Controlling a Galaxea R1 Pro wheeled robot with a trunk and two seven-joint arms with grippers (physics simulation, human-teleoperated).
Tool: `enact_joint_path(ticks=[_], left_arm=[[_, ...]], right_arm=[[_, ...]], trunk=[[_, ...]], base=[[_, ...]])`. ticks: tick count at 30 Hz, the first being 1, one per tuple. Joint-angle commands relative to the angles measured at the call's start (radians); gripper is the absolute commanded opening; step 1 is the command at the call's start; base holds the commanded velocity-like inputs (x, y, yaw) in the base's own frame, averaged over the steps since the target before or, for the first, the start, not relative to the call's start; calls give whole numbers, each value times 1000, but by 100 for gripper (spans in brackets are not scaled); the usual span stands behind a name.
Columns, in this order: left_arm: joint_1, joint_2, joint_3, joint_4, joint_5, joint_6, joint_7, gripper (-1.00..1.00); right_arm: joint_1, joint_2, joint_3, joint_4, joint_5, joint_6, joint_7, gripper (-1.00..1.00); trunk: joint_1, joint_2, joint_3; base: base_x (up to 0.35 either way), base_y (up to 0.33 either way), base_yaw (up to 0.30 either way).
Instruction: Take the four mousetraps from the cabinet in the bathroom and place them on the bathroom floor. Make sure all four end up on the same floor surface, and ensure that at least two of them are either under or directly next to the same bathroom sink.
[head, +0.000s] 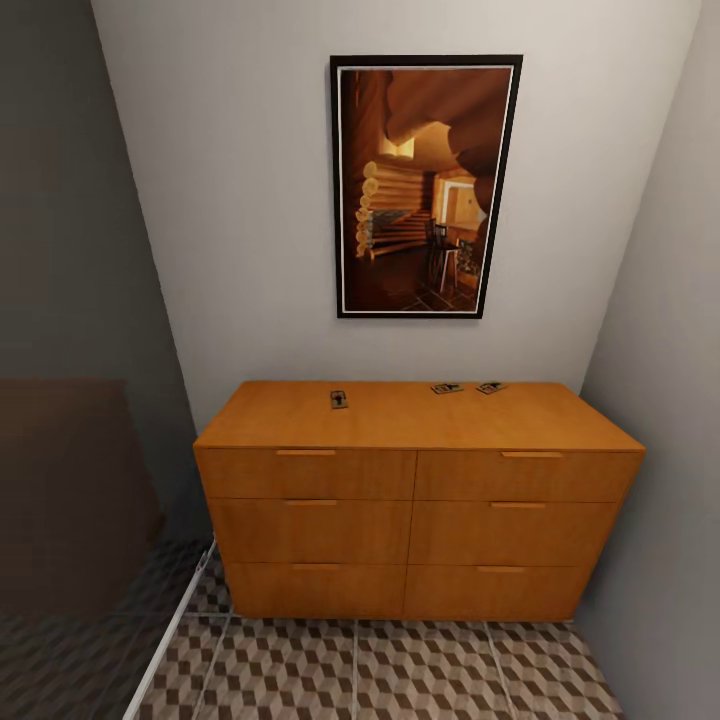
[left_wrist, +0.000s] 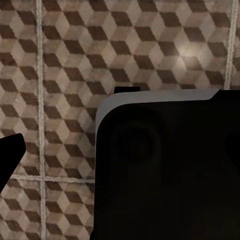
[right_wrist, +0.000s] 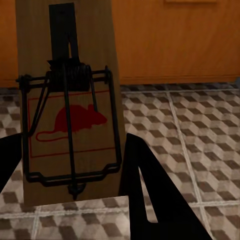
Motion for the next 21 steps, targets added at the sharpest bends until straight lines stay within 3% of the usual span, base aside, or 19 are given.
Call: enact_joint_path(ticks=[1,21], left_arm=[[-2,0,0,4,-1,-7,3,100],[-1,1,0,2,-2,-8,3,100]], right_arm=[[-1,-1,9,1,-7,-3,1,-100],[-1,-3,9,0,-3,-4,3,-100]], trunk=[[0,-1,-1],[0,-1,-1]], base=[[0,0,0],[0,0,0]])
